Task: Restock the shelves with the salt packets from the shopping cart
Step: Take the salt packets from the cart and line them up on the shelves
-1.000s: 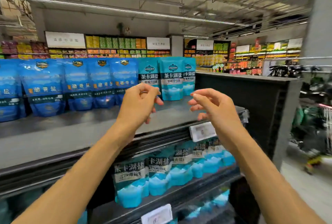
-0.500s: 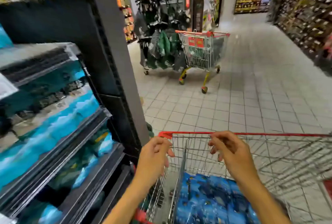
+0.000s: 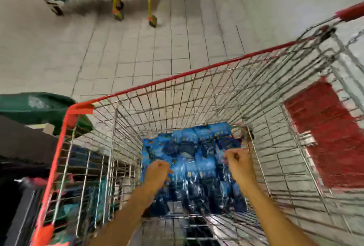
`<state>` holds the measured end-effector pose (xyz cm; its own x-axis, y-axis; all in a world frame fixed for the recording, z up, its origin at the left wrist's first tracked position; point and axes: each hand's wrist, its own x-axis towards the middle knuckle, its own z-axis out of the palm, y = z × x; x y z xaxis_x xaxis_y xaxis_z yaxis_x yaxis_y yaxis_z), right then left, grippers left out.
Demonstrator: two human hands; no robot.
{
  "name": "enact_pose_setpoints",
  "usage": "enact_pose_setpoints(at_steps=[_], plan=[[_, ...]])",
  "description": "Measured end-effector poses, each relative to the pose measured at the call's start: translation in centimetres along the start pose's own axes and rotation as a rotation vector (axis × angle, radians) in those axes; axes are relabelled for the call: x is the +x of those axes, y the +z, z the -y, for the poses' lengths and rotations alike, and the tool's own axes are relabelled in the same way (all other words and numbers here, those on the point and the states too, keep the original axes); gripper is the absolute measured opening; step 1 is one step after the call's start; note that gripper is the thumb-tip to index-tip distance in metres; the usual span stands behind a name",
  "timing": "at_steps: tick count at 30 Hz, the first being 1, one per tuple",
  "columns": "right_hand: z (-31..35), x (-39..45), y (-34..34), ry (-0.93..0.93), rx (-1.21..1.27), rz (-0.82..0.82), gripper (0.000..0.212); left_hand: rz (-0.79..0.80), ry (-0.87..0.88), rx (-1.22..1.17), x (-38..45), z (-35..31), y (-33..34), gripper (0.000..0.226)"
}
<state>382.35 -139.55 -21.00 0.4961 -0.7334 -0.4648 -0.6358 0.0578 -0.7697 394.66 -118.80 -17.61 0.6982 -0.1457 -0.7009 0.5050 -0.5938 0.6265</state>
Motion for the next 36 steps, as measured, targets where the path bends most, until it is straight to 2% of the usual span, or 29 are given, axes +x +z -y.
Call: enact_pose_setpoints(at_steps=[2, 6, 11, 13, 16, 19, 21, 25, 27, 30, 32, 34, 36], plan=[[-2.6, 2.0, 1.2, 0.056, -0.1, -0.021, 0.023, 0.026, -0.057, 0.053, 3.7, 1.8, 2.0, 0.012], [-7.0, 5.8, 4.1, 0.141, -0.209, 0.116, 0.026, 0.062, -0.108, 0.131, 11.4, 4.7, 6.3, 0.014], [-10.4, 10.7, 8.1, 0.095, -0.422, 0.026, 0.025, 0.062, 0.0, 0.422, 18.8, 6.1, 9.6, 0.03], [-10.7, 12.9, 9.8, 0.024, -0.488, 0.042, 0.021, 0.043, 0.069, 0.513, 21.2, 6.2, 10.7, 0.045], [-11.0, 16.6, 12.2, -0.088, -0.673, 0.12, 0.037, 0.002, 0.193, 0.725, 24.9, 6.6, 12.5, 0.059], [-11.2, 19.7, 14.2, -0.107, -0.931, 0.17, 0.053, 0.046, 0.185, 0.898, 27.2, 6.4, 14.3, 0.08], [-11.7, 21.1, 15.6, -0.114, -1.072, 0.172, 0.059, 0.013, 0.161, 0.927, 28.2, 6.6, 15.4, 0.089], [-12.6, 22.8, 17.5, -0.099, -1.223, 0.133, 0.068, -0.032, 0.092, 0.873, 29.3, 7.0, 16.8, 0.094], [-12.7, 23.6, 17.8, -0.1, -1.268, 0.124, 0.071, -0.03, 0.068, 0.802, 30.0, 7.2, 16.9, 0.087], [-12.7, 24.0, 18.2, -0.048, -1.24, 0.118, 0.066, -0.002, 0.095, 0.658, 30.9, 7.4, 16.4, 0.05], [-12.6, 23.4, 18.5, 0.031, -1.129, 0.134, 0.056, 0.013, 0.092, 0.607, 30.9, 7.5, 15.7, 0.032], [-12.6, 21.8, 18.8, 0.114, -0.979, 0.195, 0.049, 0.037, 0.025, 0.551, 30.6, 7.8, 15.1, 0.027], [-12.8, 19.9, 18.8, 0.13, -0.795, 0.259, 0.037, 0.063, -0.042, 0.375, 30.2, 8.4, 14.4, 0.02]])
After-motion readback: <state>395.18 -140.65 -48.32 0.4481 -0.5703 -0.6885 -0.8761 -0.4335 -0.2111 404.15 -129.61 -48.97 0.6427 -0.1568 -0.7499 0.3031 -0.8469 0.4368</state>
